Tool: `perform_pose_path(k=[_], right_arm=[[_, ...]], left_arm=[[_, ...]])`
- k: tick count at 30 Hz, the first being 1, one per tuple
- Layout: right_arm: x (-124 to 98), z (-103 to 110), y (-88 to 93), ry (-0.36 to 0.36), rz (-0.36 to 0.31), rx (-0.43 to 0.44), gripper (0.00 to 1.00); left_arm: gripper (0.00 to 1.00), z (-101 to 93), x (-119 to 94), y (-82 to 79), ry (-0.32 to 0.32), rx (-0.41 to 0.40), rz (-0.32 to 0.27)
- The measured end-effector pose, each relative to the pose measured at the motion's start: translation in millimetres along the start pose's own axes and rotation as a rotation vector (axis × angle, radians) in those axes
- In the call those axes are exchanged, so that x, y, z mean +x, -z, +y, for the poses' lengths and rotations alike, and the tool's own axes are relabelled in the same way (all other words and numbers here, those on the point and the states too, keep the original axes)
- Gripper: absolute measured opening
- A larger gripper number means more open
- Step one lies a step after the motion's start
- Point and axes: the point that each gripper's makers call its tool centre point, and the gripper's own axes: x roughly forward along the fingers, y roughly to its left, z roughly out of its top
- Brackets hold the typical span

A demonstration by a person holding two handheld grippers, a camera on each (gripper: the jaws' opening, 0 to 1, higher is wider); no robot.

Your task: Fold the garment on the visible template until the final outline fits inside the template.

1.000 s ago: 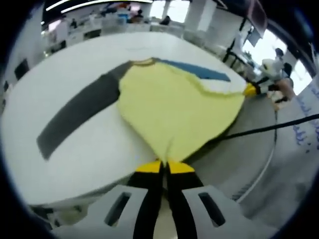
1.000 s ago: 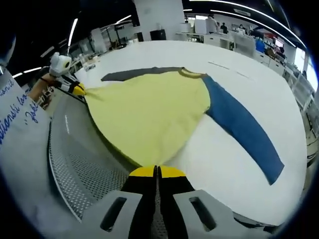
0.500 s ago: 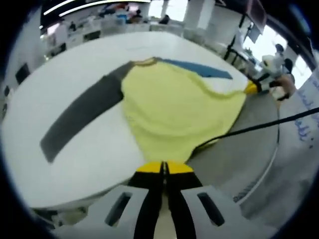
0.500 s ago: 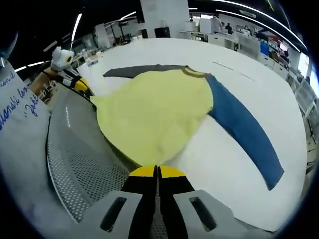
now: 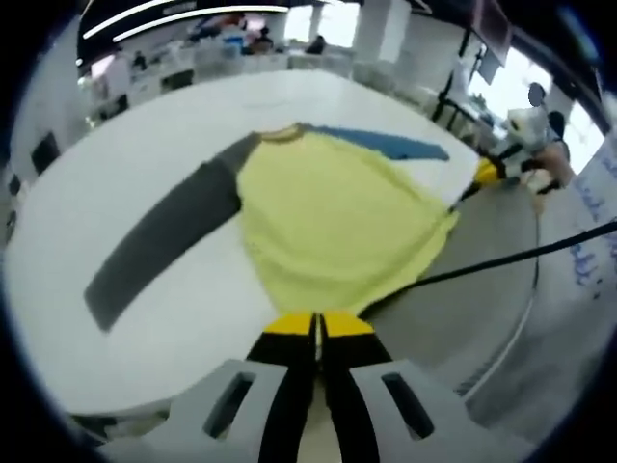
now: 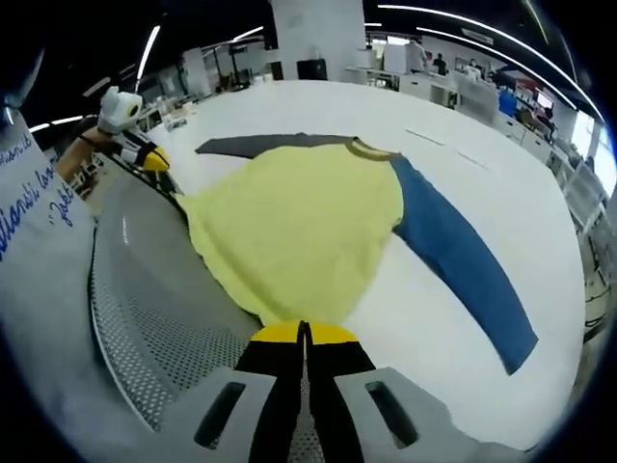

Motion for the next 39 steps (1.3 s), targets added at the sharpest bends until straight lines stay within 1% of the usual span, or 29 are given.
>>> perform_pose_path(k=[2, 6, 10, 13, 15, 17, 20, 23, 25, 27, 30, 34, 39], right_arm=[[1, 0, -2.0, -0.002, -0.009, 0.003, 0.01], [2, 0, -4.5, -0.001, -0.017, -0.007, 0.01], [2, 0, -8.1, 0.001, -0.030, -0.005, 0.02], [2, 0, -13.0, 0.001, -0.046, -0.004, 0.04], [2, 3, -19.1, -0.015, -0.072, 0.005, 0.05], [1, 4, -22.6, -0.021, -0.081, 0.012, 0.06], [2, 6, -27.1, -0.022, -0.091, -0.006, 0.07], [3, 9, -30.8, -0.039, -0.104, -0.003, 0.08], [2, 11, -36.2, -0.040, -0.121, -0.013, 0.09], [2, 11, -38.2, -0.037, -0.125, -0.021, 0.12], [2, 10, -41.0, -0.033, -0.128, -0.036, 0.13], [2, 9, -42.4, -0.027, -0.128, -0.049, 0.15], [2, 8, -43.5, -0.023, -0.130, -0.058, 0.18]], left_arm=[[0.00, -2.6, 0, -1.0, 0.011, -0.004, -0.004], [0.00, -3.2, 1, -0.5, 0.009, 0.000, 0.000], [0.00, -4.1, 2, -3.9, 0.006, -0.012, -0.017], [0.00, -5.7, 3, -8.5, 0.006, -0.002, -0.036], [0.00, -6.2, 3, -11.1, 0.001, 0.003, -0.042], [0.00, -8.2, 3, -13.1, 0.006, 0.005, -0.044], [0.00, -10.4, 4, -14.9, 0.011, 0.014, -0.043], [0.00, -12.1, 5, -16.6, 0.015, 0.026, -0.044], [0.00, -14.1, 4, -21.5, 0.025, 0.027, -0.065], [0.00, -14.2, 3, -23.5, 0.025, 0.024, -0.069], [0.00, -11.9, 1, -24.6, 0.008, 0.045, -0.064], [0.00, -12.6, -1, -26.3, 0.004, 0.058, -0.061], [0.03, -14.0, -1, -28.0, 0.000, 0.070, -0.063]])
